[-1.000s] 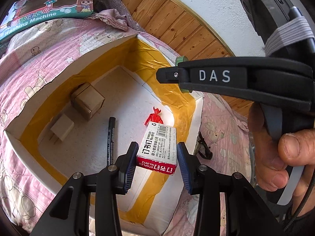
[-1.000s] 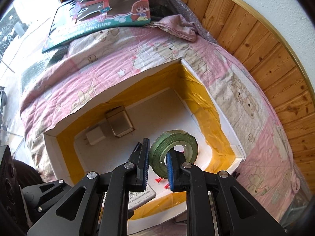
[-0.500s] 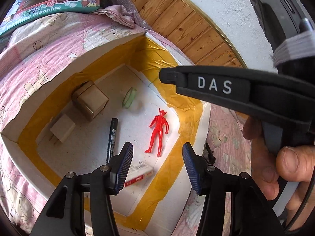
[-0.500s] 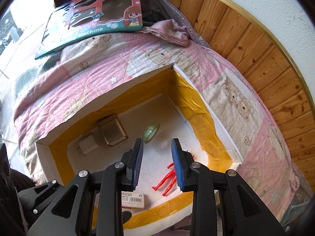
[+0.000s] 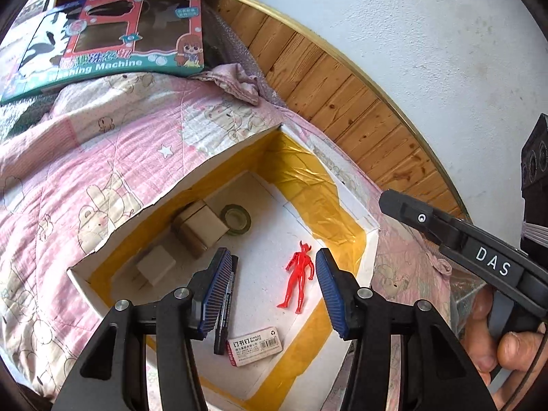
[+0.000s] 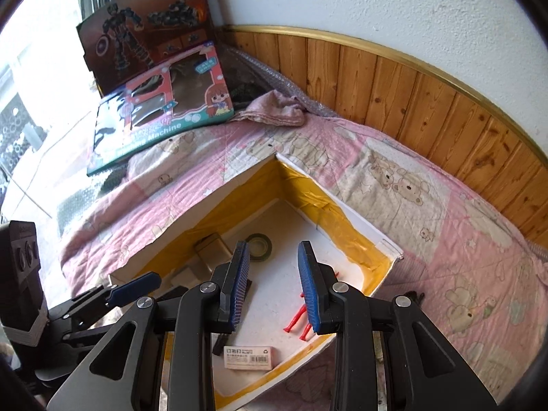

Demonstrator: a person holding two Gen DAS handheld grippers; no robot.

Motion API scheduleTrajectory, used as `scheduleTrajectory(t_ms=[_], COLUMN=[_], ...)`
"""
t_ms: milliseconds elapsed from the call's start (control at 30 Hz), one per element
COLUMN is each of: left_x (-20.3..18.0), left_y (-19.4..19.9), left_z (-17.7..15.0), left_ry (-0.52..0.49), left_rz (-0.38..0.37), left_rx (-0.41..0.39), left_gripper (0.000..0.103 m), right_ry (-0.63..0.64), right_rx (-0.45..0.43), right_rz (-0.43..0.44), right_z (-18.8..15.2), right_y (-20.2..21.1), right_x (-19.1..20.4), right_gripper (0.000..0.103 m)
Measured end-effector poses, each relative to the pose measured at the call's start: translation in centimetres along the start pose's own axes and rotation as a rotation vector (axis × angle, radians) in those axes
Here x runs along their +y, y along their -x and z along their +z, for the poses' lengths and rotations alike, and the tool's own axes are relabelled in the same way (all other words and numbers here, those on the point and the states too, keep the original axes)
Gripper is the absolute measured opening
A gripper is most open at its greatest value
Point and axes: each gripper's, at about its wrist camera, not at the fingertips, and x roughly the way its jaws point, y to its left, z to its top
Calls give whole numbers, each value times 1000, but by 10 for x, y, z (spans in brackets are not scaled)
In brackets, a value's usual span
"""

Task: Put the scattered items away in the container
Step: 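Withdraw both tools from the box toward the items on the bed, then grasp the pink stapler with the left tool while the right tool grasps the clear plastic tube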

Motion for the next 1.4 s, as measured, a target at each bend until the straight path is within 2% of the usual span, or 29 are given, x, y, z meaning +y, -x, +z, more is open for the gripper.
scheduleTrajectory(t_ms=[233,467,700,867,1100,1267,1400], left_x=[-37,-58,-72,-91,-128,-146,-155], left_y=[17,27,33,42,27,1,-29], left_z=[-15,-27,-40,-56,-106,-140,-161], left_ry=[-191,-294,-343,-445,-626,-714,-758], left_rz=[48,61,24,-34,-130,-175,-206], left_rx=[-87,-143,-156,-183,-86,12,111], left_gripper=[52,52,52,51,51,51,51], right_ry=[-65,-107,-182,-321,-479,-499,-499], right_rx=[-99,-155,-180,-183,-81,46,110], right_rz=[70,115,148,109,9,-66,-114], right_z=[-33,-69,-114,-145,-182,-213,-234], right_y=[46,77,90,89,67,26,1], right_x=[-9,-18,-36,-81,-142,-169,-187], right_gripper=[31,31,31,31,32,33,33])
